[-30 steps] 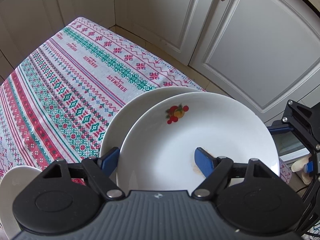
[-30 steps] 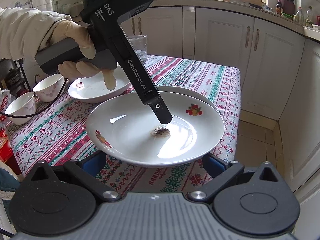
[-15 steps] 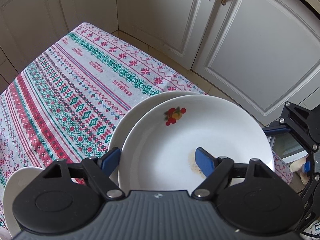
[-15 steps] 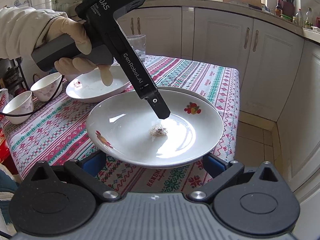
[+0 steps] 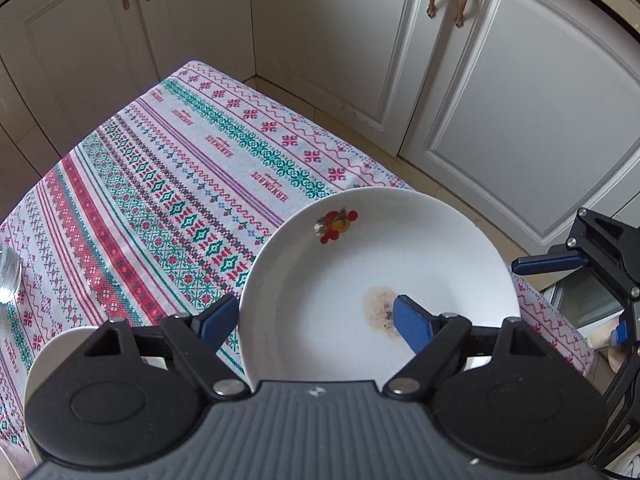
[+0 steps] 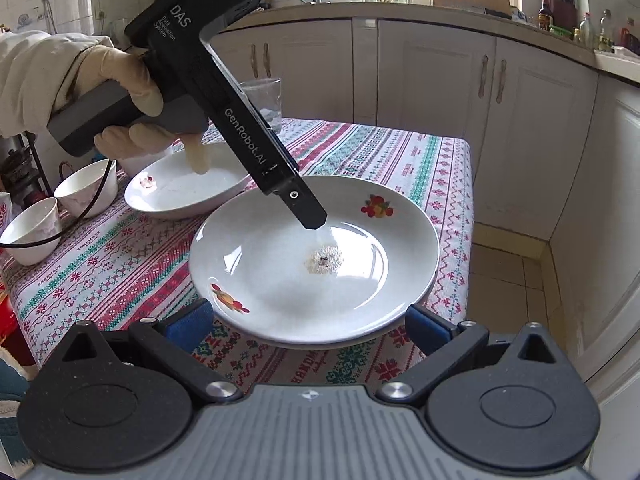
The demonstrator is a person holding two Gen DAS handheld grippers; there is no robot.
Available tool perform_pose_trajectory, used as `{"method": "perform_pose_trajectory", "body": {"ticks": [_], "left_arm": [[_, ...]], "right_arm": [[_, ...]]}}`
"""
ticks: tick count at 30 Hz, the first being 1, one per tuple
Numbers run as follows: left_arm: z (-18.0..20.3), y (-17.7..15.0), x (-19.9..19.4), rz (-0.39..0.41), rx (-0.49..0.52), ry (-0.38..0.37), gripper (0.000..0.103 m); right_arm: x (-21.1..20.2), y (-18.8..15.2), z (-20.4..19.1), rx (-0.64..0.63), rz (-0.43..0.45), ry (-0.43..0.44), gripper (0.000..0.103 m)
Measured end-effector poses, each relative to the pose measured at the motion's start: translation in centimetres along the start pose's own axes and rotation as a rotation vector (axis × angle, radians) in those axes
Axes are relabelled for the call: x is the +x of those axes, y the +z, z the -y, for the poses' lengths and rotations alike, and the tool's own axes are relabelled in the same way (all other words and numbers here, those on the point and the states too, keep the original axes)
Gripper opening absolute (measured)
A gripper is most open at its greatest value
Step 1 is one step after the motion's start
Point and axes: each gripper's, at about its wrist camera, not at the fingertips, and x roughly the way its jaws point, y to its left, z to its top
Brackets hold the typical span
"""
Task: Organize plates and bowls
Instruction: 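Open the left tool to release the stacked plate, then withdraw the left tool up and away from the plate stack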
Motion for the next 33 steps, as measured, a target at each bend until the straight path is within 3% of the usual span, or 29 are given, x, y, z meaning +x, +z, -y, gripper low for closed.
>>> {"method": "perform_pose_trajectory", "body": {"ticks": [10, 19, 27, 33], "left_arm": [[2.3, -4.5, -6.1, 0.182, -0.060, 0.122, 0.090], [5.3, -11.7, -9.1, 0.346, -0.174, 0.373, 0.095], [4.9, -17.5, -6.7, 0.309, -0.365, 0.521, 0.096], [3.3, -19.5, -5.0, 0.324, -0.461, 0.552, 0.096]], "right_arm": [[-1.7, -0.5, -2.5, -0.028, 0.017, -0.033, 0.103], [-3.5, -1.1, -5.3, -0.081, 0.049, -0.044, 0.103], [-4.8, -0.8, -7.3, -0.129, 0.080, -0.026, 0.103], [-5.1, 0.1, -8.0, -0.168, 0.079, -0.017, 0.103]]}}
